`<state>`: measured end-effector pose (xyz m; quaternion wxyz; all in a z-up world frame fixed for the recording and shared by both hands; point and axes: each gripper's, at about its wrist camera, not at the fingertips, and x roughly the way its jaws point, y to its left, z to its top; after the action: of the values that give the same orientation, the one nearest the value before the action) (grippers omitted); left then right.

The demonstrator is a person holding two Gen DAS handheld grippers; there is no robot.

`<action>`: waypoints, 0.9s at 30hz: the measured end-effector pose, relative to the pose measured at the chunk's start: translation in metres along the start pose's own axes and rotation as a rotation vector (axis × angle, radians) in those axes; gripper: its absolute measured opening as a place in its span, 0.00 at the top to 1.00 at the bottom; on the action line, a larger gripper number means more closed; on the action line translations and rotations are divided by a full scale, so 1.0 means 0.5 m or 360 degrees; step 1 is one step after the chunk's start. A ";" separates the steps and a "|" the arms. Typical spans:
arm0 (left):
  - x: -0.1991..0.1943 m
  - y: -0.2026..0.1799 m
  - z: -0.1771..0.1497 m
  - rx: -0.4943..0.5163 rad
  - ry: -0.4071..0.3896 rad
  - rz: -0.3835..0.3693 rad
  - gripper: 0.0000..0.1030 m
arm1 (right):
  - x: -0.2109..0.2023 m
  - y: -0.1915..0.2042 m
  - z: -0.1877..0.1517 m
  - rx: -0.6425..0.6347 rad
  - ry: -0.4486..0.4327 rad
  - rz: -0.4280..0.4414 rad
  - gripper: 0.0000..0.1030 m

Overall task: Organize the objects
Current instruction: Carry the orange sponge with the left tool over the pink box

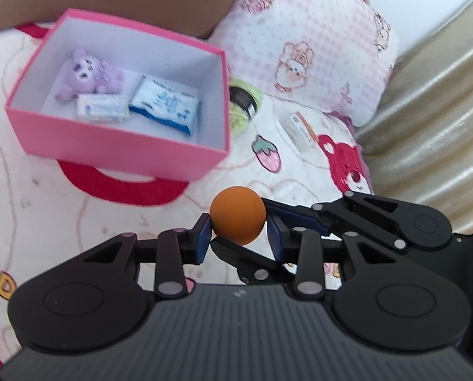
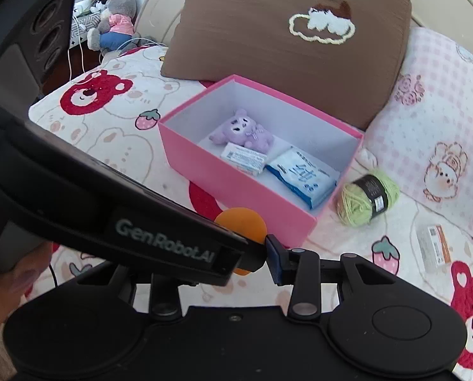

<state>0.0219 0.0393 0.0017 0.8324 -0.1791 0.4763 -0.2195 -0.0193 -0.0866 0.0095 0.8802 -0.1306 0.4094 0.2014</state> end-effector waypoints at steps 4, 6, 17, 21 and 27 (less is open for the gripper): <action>-0.038 0.015 0.029 0.0006 -0.0073 0.0036 0.66 | -0.002 0.018 0.035 0.0013 -0.0066 0.0001 0.57; -0.062 0.025 0.046 0.0003 -0.0118 0.0046 0.66 | -0.007 0.030 0.057 -0.0002 -0.0114 -0.0002 0.57; -0.100 0.095 0.138 -0.0040 -0.0225 0.0056 0.65 | 0.040 0.019 0.143 0.0116 -0.0289 0.0161 0.57; -0.071 0.119 0.174 -0.0045 -0.0202 0.0080 0.65 | 0.082 0.009 0.172 0.0102 -0.0279 0.0168 0.58; -0.017 0.158 0.234 -0.0092 -0.0168 0.0072 0.65 | 0.144 -0.024 0.209 0.0109 -0.0255 0.0186 0.59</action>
<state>0.1358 0.1206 0.0239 0.8555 -0.2037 0.4419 -0.1770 0.0980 -0.0381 0.0207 0.9008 -0.0598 0.3513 0.2480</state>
